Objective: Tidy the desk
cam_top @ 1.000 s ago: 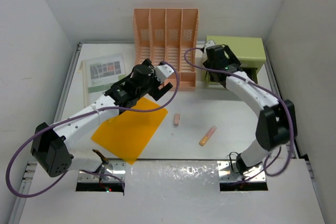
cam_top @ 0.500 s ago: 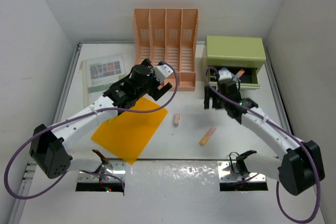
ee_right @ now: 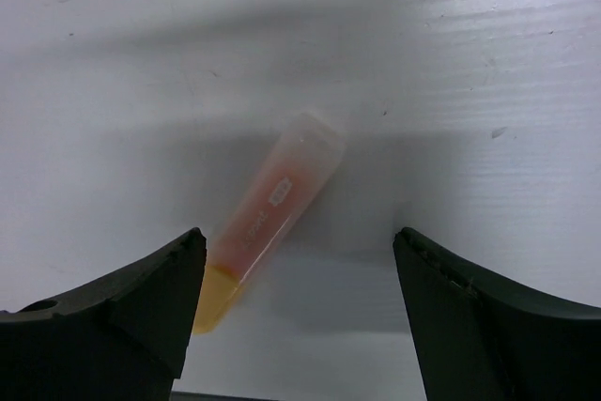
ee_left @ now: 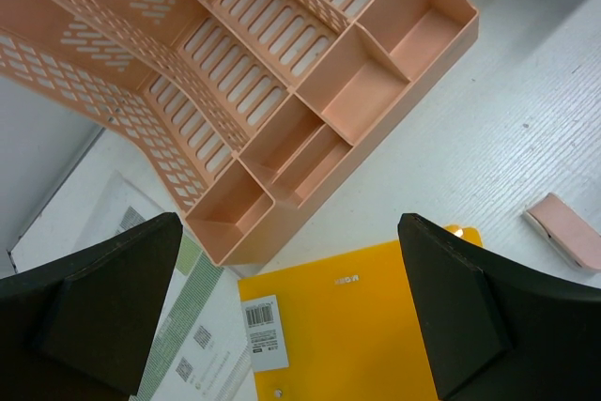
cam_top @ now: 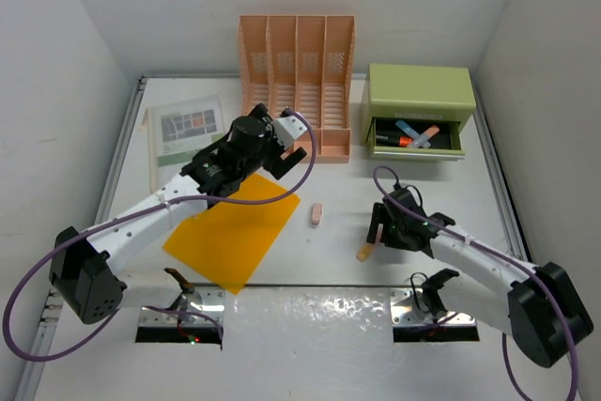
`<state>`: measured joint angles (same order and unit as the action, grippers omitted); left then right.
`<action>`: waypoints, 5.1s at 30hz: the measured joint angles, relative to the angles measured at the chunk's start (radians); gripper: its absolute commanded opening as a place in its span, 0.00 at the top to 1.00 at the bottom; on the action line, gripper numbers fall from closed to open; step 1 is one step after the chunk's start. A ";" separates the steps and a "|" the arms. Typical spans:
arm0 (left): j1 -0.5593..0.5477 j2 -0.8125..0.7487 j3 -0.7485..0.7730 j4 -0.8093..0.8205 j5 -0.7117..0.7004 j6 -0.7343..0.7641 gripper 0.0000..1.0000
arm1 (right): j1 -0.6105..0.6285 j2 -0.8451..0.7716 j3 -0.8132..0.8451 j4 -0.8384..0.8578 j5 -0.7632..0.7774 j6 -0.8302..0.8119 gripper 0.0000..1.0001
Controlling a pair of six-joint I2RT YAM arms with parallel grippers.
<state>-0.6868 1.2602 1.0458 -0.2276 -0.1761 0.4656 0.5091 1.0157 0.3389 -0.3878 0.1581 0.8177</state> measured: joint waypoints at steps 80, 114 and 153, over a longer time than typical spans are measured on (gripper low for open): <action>0.001 -0.017 -0.045 0.028 -0.098 0.061 0.01 | -0.290 0.298 0.843 0.185 0.035 -0.962 1.00; 0.223 0.016 -0.140 0.008 -0.029 0.027 0.00 | -0.415 0.534 0.663 0.094 0.002 -0.642 1.00; 0.224 0.050 -0.143 0.006 -0.013 0.027 0.00 | -0.432 0.595 0.708 0.242 -0.015 -0.668 1.00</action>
<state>-0.4633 1.3102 0.9028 -0.2211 -0.1890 0.4931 0.0769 1.6104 1.0470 -0.1459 0.1432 0.1493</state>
